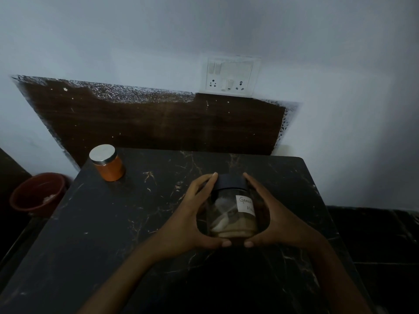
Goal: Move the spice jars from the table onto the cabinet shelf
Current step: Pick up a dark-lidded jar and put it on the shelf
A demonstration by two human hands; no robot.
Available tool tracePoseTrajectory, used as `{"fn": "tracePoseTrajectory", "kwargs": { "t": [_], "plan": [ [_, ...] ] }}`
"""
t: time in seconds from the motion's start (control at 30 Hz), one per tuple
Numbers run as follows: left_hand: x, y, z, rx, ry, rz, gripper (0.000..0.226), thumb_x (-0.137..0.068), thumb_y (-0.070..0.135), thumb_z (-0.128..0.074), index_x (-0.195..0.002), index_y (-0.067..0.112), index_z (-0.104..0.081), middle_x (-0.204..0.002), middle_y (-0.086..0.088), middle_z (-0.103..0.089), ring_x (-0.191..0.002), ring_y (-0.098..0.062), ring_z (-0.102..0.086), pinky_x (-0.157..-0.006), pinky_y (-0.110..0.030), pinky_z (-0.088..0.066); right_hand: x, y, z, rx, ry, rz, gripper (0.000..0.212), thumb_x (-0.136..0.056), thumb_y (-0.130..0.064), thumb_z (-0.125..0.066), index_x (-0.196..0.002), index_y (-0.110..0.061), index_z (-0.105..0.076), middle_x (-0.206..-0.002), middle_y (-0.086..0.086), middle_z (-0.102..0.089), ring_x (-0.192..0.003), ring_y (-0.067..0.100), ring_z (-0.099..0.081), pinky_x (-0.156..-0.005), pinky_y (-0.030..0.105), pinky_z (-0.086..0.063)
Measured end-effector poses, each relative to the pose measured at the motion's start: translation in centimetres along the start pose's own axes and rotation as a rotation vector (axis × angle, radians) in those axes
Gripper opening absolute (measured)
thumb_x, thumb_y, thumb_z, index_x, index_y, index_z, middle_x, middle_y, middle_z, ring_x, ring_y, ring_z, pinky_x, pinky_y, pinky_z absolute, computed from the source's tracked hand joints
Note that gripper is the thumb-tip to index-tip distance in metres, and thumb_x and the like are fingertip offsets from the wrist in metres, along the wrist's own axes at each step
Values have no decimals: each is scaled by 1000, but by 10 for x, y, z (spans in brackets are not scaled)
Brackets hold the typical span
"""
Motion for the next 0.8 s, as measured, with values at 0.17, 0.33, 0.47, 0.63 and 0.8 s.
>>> {"fn": "tracePoseTrajectory", "kwargs": {
  "t": [0.17, 0.33, 0.47, 0.63, 0.8],
  "plan": [
    [-4, 1, -2, -221, -51, 1, 130, -54, 61, -77, -142, 47, 17, -147, 30, 12, -139, 2, 1, -110, -27, -24, -6, -1, -7, 90, 37, 57, 121, -44, -42, -84, -131, -63, -2, -131, -42, -12, -123, -10, -29, -94, 14, -38],
    [-6, 0, 1, -99, -8, 8, 127, -54, 49, -82, -144, 42, 8, -143, 24, -12, -136, -5, -22, -109, -34, -37, -2, -1, -1, 80, 33, 66, 129, -44, -41, -86, -133, -63, 5, -132, -48, -6, -126, -12, -21, -99, 15, -31],
    [-4, 3, 0, -12, -24, 21, 130, -56, 39, -85, -146, 36, 9, -142, 26, -15, -134, 5, -23, -108, -20, -35, 2, 4, 8, 41, -32, 30, 134, -49, -29, -89, -130, -67, 10, -129, -50, -6, -132, -1, -20, -96, 14, -30],
    [-6, 1, 1, -51, -81, 35, 131, -54, 47, -84, -145, 42, 10, -148, 27, 1, -140, 0, -12, -112, -33, -32, 3, 2, 7, 85, 15, 42, 122, -51, -25, -90, -128, -67, -5, -126, -50, -12, -119, -14, -29, -84, 6, -39],
    [-15, 5, 7, -166, -85, 43, 127, -49, 58, -79, -144, 44, 3, -144, 26, -13, -135, 0, -21, -110, -36, -37, 1, -4, 6, 115, 68, 79, 120, -46, -35, -89, -129, -66, -8, -131, -45, -13, -122, -10, -29, -93, 14, -38]
  ]
}}
Point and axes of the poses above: each hand's wrist, its own x-axis away from the middle knuckle, its own z-axis out of the back of the hand, y = z × x, the point moved 1 cm from there along -x, towards the middle knuckle
